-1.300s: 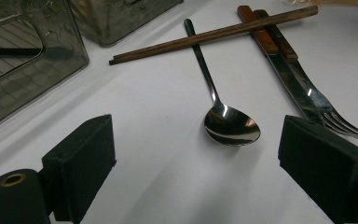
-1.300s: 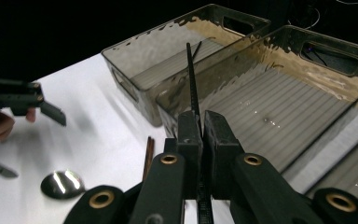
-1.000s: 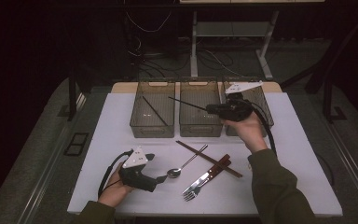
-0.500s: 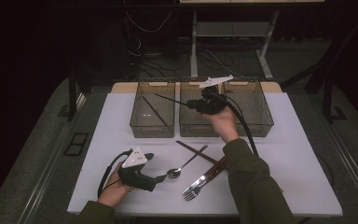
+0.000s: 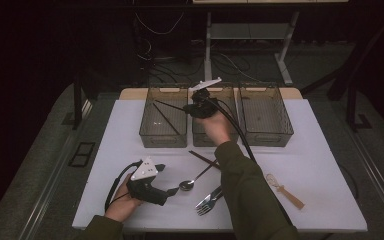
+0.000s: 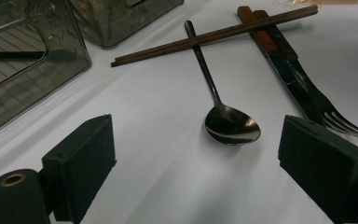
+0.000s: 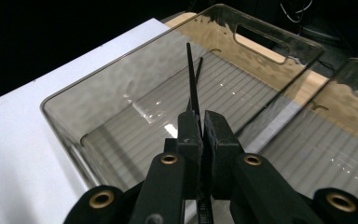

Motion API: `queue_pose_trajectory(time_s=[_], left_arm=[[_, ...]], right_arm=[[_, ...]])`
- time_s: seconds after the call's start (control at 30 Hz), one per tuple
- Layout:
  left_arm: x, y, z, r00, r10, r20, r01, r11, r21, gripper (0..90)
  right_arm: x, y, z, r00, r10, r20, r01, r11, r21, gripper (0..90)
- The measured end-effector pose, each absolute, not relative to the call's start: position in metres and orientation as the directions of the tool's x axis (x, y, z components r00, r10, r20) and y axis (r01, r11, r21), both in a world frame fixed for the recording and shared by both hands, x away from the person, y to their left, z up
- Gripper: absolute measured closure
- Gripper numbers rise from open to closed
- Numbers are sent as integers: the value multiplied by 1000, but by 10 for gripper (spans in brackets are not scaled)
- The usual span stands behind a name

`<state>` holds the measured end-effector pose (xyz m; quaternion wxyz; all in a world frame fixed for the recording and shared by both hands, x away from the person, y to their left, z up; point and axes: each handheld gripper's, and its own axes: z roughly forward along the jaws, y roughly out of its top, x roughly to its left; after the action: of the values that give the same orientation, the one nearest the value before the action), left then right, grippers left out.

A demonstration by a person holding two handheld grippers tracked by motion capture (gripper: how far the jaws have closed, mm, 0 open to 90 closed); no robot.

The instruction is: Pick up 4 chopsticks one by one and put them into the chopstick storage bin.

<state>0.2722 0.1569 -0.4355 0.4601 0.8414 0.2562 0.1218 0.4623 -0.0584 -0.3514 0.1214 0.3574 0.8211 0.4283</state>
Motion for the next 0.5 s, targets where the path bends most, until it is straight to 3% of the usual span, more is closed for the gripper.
queue_pose_trajectory(time_s=[0.5], left_arm=[[272, 157, -435, 843, 537, -18, 309, -458, 833, 101]], right_arm=[[480, -12, -369, -681, 730, 63, 520, 420, 744, 858]])
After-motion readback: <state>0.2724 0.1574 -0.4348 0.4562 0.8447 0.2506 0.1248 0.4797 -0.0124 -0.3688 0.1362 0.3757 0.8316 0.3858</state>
